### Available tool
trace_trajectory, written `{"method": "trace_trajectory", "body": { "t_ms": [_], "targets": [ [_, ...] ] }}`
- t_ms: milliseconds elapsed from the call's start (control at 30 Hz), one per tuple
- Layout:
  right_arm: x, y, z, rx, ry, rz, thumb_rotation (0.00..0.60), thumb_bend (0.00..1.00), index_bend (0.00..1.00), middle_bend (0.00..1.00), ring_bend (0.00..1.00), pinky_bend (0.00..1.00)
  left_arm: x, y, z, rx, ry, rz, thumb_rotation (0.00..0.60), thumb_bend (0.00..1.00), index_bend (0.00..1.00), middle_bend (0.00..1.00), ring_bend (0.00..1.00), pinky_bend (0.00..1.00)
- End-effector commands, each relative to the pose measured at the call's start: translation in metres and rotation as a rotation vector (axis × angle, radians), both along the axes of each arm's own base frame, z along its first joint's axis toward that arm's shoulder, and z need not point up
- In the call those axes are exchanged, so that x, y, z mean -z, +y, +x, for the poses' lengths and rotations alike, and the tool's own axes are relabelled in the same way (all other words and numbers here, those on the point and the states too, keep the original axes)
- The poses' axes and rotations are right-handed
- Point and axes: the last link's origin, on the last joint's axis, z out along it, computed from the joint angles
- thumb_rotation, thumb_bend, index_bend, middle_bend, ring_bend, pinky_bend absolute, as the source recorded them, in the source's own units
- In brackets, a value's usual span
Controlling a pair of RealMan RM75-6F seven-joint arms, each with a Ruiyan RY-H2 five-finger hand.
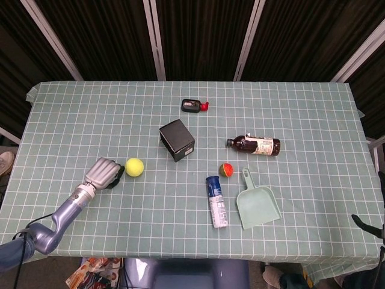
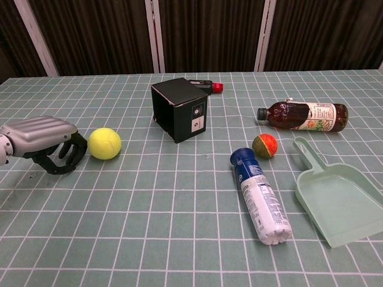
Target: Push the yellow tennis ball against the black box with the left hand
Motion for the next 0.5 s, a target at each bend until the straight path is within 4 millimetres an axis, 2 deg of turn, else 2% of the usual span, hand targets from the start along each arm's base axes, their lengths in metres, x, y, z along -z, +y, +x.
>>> {"method": "trace_trajectory", "body": {
  "t_ms": [33, 267, 500],
  "targets": [
    [0.000, 0.002, 0.000, 0.001, 0.000, -0.001, 0.600, 0.13, 0.00, 0.00, 0.00, 0.00, 0.004, 0.002, 0.003, 0.001, -0.015, 0.000, 0.600, 0.40, 0.49, 0.49, 0.52, 0.59],
    [-0.002, 0.003, 0.000, 0.007, 0.001, -0.012, 0.600, 0.13, 0.00, 0.00, 0.00, 0.00, 0.015, 0.003, 0.016, 0.002, -0.098, -0.033, 0.600, 0.39, 0.43, 0.47, 0.48, 0.58],
    [-0.006, 0.006, -0.001, 0.008, -0.003, -0.031, 0.600, 0.13, 0.00, 0.00, 0.00, 0.00, 0.016, -0.006, 0.021, -0.012, -0.127, -0.085, 0.600, 0.39, 0.44, 0.56, 0.50, 0.60]
  ]
}}
